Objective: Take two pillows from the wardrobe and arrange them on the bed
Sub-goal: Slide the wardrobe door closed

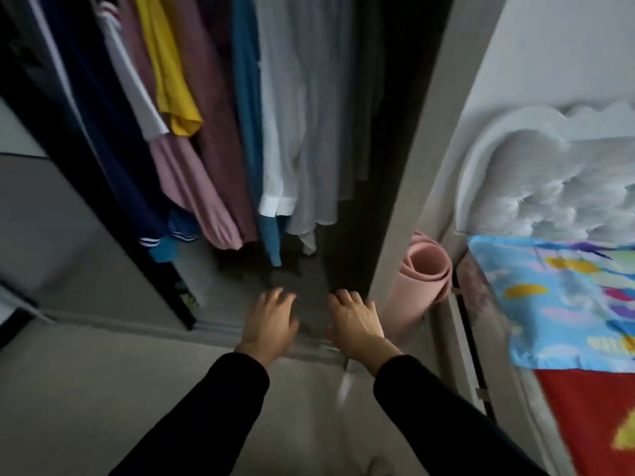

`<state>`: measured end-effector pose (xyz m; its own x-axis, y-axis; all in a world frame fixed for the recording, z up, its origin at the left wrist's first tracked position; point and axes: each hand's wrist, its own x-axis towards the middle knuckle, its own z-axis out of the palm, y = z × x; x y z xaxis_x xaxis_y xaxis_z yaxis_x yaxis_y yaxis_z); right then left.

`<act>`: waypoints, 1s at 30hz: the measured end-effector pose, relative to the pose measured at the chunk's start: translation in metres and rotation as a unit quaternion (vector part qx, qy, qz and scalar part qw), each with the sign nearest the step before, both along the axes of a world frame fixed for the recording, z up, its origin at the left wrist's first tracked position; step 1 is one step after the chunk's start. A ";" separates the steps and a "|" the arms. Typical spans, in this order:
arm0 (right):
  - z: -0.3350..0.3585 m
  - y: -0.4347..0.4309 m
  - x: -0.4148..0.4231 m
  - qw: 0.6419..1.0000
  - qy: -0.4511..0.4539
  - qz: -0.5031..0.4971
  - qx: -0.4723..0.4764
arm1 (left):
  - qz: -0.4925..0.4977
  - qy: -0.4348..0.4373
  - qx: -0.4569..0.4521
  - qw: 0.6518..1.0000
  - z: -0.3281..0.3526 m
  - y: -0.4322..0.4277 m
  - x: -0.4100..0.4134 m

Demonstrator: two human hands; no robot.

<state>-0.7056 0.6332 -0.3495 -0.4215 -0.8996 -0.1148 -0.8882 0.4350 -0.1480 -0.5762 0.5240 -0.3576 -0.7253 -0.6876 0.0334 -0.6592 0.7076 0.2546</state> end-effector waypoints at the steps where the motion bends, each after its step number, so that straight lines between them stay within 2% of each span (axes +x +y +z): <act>1: 0.009 -0.022 0.020 1.000 0.005 0.020 -0.008 | 0.020 0.000 -0.006 1.000 0.008 -0.018 0.023; 9: 0.091 -0.187 0.119 0.981 0.071 0.148 -0.104 | 0.135 0.081 -0.092 0.983 0.086 -0.152 0.140; 19: 0.200 -0.384 0.164 0.928 0.145 0.226 -0.257 | 0.186 0.239 -0.142 0.942 0.176 -0.334 0.202; 27: 0.289 -0.493 0.201 0.894 0.220 0.234 -0.313 | 0.191 0.226 -0.183 0.938 0.216 -0.435 0.253; 30: 0.318 -0.526 0.212 0.870 0.253 0.236 -0.352 | 0.169 0.219 -0.207 0.938 0.233 -0.474 0.259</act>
<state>-0.4938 0.1070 -0.0310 0.1773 -0.7587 0.6268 -0.9720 -0.0352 0.2324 -0.3169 0.0496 -0.1251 -0.3223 -0.7386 0.5920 -0.7599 0.5748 0.3034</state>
